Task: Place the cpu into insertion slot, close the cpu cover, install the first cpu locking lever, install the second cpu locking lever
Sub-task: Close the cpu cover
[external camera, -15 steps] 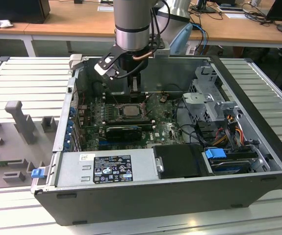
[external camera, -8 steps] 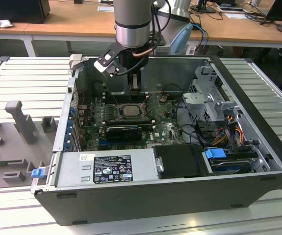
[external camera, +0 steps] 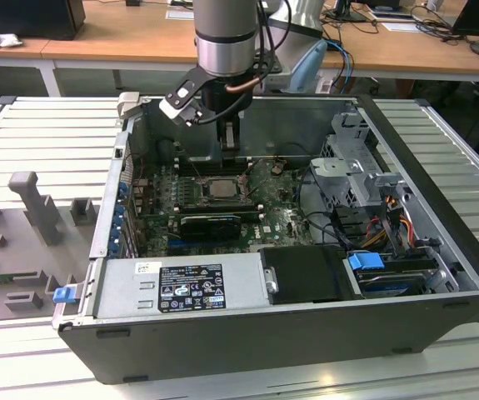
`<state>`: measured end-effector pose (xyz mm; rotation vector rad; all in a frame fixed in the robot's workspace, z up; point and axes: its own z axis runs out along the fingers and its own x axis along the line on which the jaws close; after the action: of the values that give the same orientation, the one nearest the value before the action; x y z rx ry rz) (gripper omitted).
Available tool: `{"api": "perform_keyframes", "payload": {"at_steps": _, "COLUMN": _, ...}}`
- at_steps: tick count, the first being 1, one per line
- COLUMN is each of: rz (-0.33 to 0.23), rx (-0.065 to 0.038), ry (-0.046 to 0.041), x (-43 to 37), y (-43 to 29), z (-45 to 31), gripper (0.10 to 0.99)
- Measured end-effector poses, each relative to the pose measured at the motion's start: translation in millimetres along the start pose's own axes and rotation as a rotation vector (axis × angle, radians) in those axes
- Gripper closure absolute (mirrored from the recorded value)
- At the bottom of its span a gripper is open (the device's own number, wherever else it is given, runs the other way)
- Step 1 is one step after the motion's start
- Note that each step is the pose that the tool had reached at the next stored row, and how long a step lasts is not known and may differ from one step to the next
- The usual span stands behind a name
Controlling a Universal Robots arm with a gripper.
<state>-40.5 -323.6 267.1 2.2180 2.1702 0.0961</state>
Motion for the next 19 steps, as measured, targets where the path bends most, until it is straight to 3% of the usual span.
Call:
{"api": "perform_keyframes", "payload": {"at_steps": 15, "rz": 0.003, "rx": 0.0, "ry": -0.0003, "x": 0.1, "y": 0.5, "z": -6.8, "gripper": 0.98}}
{"api": "perform_keyframes", "payload": {"at_steps": 19, "rz": 0.004, "rx": 0.001, "ry": -0.0004, "x": 0.0, "y": 3.6, "z": -6.7, "gripper": 0.98}}
